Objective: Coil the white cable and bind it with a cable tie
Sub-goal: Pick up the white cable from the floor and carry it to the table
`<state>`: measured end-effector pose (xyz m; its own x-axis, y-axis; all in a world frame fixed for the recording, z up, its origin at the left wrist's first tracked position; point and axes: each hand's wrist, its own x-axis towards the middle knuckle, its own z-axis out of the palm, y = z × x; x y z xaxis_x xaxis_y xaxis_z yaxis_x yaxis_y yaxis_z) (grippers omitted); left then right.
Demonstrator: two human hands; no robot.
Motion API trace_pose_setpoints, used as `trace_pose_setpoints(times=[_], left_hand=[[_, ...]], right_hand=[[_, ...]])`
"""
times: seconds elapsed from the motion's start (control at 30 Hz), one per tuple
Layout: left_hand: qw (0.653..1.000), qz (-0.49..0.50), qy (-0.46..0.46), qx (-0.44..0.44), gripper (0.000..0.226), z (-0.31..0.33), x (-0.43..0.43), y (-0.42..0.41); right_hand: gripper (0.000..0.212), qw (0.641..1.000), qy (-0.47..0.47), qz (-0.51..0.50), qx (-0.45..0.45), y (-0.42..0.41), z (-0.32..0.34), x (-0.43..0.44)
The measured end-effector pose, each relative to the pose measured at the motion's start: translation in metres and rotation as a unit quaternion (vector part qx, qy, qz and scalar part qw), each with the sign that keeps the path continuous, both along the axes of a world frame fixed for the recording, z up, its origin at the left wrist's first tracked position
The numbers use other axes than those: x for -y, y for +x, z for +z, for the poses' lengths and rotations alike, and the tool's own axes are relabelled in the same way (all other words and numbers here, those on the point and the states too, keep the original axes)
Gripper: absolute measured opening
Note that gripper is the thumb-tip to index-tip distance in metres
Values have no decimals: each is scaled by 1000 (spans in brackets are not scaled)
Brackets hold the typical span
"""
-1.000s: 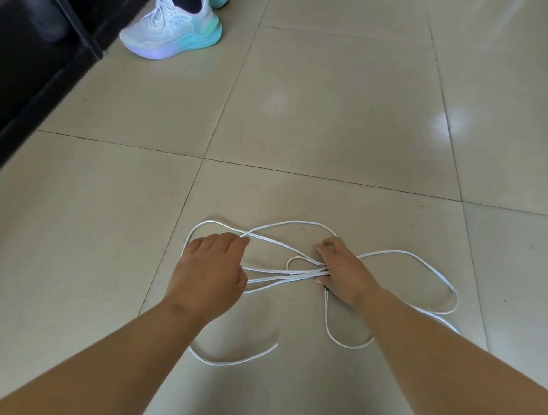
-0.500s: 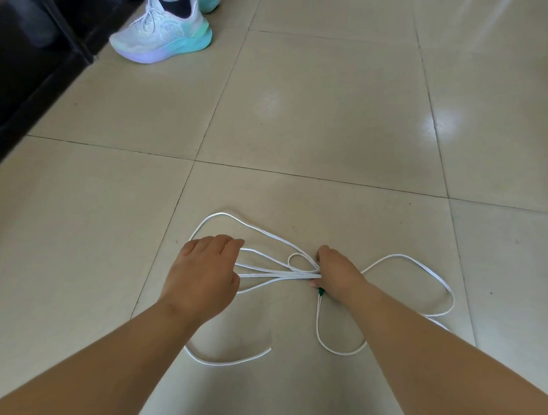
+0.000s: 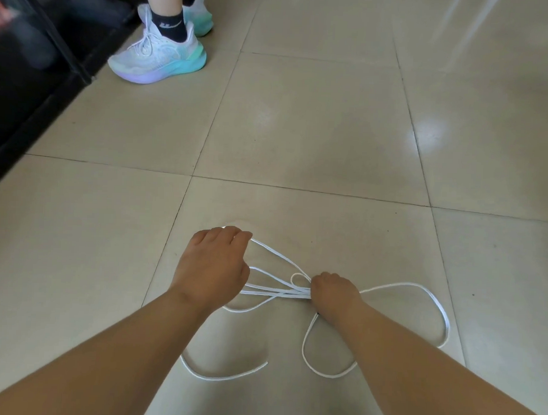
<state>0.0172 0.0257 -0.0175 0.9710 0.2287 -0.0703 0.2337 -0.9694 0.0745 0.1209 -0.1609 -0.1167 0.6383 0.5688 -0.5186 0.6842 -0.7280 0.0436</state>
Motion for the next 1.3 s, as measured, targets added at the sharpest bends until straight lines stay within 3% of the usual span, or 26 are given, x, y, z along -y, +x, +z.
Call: trace_pose_setpoints(times=[0.13, 0.3, 0.87, 1.07, 1.3], left_hand=[[1000, 0, 20, 1, 41, 38, -8, 26], [999, -11, 29, 21, 36, 139, -13, 61], [982, -117, 58, 137, 31, 623, -24, 242], [974, -131, 83, 167, 31, 727, -8, 369], [973, -104, 85, 187, 29, 786, 13, 506]], right_hand=[[27, 999, 18, -23, 28, 21, 51, -1], [23, 997, 30, -66, 36, 52, 169, -2], [28, 970, 57, -198, 126, 211, 695, 2], [29, 959, 69, -215, 170, 323, 799, 21], [31, 955, 66, -230, 175, 449, 869, 47]])
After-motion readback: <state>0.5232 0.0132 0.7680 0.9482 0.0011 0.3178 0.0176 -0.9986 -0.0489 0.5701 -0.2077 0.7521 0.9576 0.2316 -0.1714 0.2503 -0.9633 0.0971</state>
